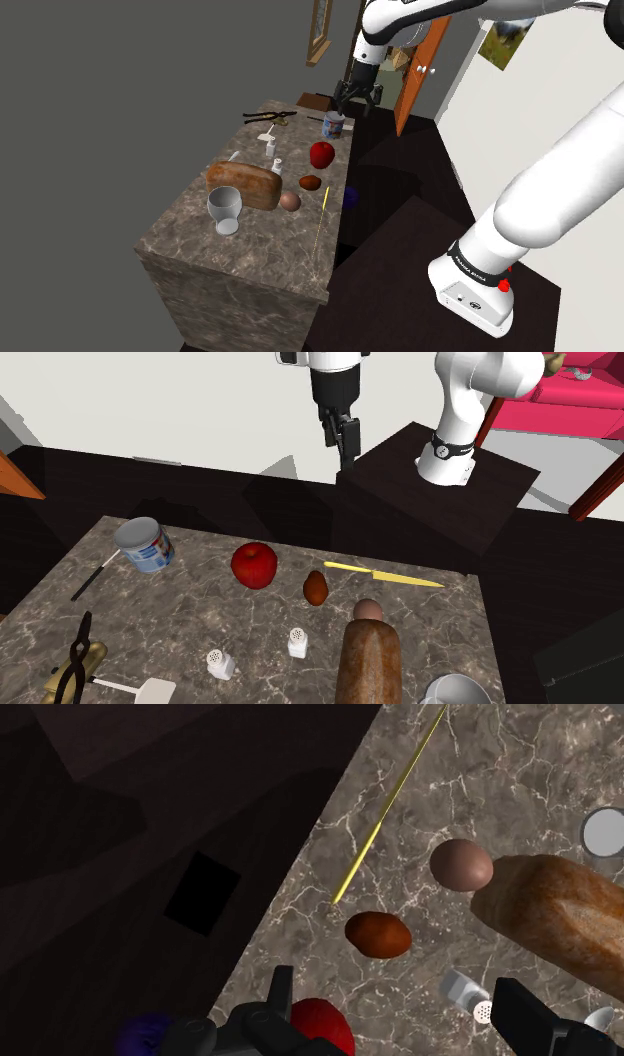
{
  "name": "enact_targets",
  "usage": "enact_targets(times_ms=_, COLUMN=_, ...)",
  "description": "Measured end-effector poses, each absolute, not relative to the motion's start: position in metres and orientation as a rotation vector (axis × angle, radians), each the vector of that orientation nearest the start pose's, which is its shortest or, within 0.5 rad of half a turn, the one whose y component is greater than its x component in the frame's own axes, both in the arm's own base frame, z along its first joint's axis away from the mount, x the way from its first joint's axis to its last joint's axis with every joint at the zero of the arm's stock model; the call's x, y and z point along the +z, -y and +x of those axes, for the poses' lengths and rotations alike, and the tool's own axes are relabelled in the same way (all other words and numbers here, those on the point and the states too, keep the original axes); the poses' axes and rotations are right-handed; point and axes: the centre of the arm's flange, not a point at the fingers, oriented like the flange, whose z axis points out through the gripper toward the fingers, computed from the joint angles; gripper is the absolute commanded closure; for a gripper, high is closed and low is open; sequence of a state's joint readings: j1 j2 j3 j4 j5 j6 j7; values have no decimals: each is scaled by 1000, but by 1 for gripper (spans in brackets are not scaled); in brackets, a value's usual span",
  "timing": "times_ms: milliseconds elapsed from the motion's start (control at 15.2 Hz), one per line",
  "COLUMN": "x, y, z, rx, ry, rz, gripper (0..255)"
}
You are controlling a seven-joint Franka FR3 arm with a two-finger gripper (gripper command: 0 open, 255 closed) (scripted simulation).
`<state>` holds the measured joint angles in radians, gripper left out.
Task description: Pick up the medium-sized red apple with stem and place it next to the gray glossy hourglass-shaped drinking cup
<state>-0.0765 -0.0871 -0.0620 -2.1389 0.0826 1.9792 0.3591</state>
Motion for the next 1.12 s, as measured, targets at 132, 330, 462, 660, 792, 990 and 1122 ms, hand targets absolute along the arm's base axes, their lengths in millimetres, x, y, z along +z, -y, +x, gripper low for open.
enact_targets(times_ms=132, x=421, y=77, z=529, rx=137, ry=-865, rz=-2934, gripper=0)
enact_targets(times_ms=330, x=391, y=96, z=552, rx=155, ry=-951, rz=-2893, gripper=0)
enact_targets(times_ms=462, x=377, y=107, z=569, rx=166, ry=-1007, rz=-2865, gripper=0)
enact_targets(times_ms=660, x=350, y=128, z=595, rx=182, ry=-1090, rz=-2820, gripper=0)
enact_targets(times_ms=792, x=331, y=141, z=610, rx=194, ry=-1144, rz=-2788, gripper=0)
enact_targets(times_ms=990, x=304, y=158, z=634, rx=211, ry=-1223, rz=-2740, gripper=0)
enact_targets(times_ms=1122, x=286, y=174, z=650, rx=222, ry=-1276, rz=-2706, gripper=0)
